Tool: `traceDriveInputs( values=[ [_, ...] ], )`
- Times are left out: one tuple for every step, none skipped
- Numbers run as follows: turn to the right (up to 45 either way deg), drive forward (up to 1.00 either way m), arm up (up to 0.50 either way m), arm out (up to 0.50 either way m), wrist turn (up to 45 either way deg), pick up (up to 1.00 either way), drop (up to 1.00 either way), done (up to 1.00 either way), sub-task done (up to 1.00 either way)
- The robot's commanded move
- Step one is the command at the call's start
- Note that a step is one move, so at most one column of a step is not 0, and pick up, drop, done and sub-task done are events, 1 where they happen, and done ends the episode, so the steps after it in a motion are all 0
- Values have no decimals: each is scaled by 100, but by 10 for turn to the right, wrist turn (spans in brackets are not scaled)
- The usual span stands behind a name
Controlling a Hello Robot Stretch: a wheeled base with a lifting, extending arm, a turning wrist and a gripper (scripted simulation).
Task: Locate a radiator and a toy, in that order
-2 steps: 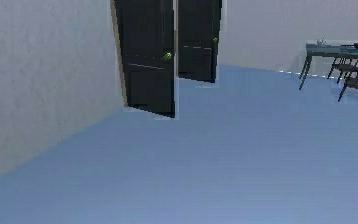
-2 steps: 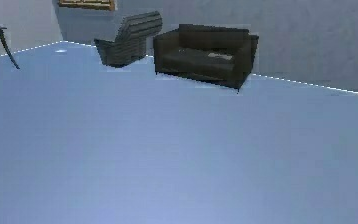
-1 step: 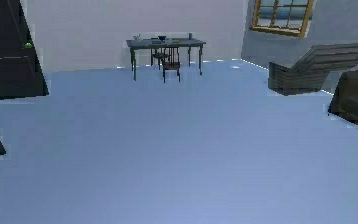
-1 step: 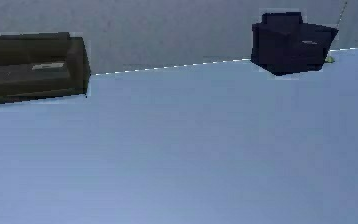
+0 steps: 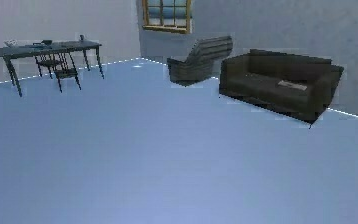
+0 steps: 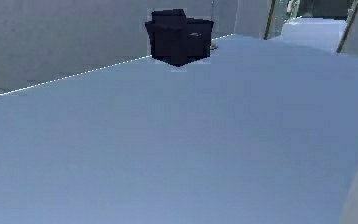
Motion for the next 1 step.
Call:
traceDriveInputs(
  values=[
    [0, 25, 0, 0, 0, 0, 0, 0, 0]
  ],
)
